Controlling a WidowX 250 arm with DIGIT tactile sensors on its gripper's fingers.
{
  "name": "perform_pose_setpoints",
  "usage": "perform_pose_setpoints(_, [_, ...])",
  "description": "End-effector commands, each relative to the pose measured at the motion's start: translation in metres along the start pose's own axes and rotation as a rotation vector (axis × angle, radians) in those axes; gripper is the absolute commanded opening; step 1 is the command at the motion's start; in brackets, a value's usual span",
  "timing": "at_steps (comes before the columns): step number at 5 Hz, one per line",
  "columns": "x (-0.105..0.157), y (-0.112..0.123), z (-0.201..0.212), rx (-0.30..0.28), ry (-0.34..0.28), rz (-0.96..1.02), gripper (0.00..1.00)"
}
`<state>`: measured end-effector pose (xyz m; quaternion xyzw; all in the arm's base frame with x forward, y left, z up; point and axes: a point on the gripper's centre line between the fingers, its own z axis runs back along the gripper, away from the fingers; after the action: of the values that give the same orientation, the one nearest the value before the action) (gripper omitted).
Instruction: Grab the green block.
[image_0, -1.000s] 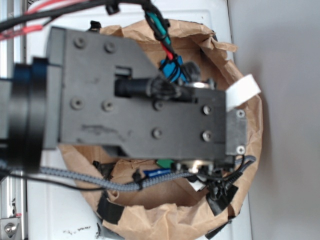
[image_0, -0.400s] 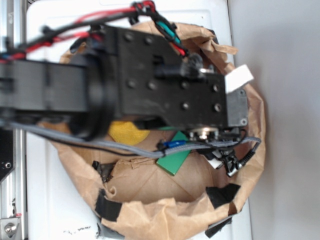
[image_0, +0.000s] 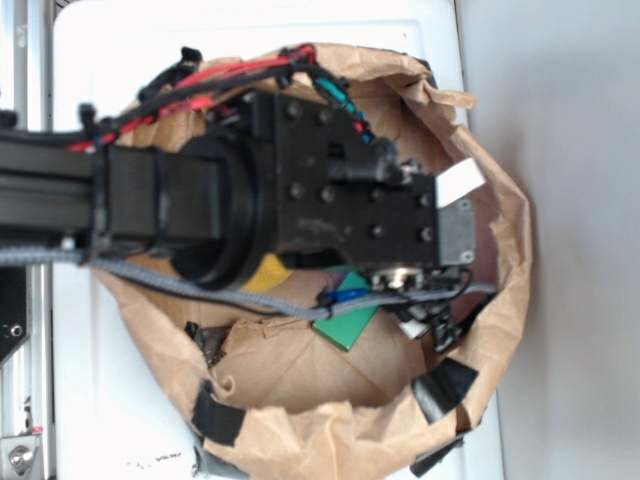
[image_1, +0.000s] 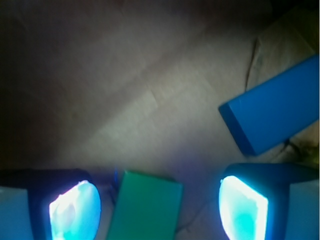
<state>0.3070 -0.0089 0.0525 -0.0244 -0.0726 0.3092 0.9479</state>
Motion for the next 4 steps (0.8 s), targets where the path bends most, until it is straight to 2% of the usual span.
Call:
perform_pose_setpoints(1, [-0.011, -0.004, 0.028, -0.09, -0.019, 0.035, 1.0])
perform_pose_setpoints(2, [-0.025, -0.006, 0.013, -0.074, -0.007, 0.054, 1.0])
perform_pose_setpoints(3, [-0.035, -0.005, -0.008, -0.086, 0.023, 0.029, 1.0])
perform_pose_setpoints(4, [-0.035, -0.012, -0.022, -0.121, 0.021, 0.017, 1.0])
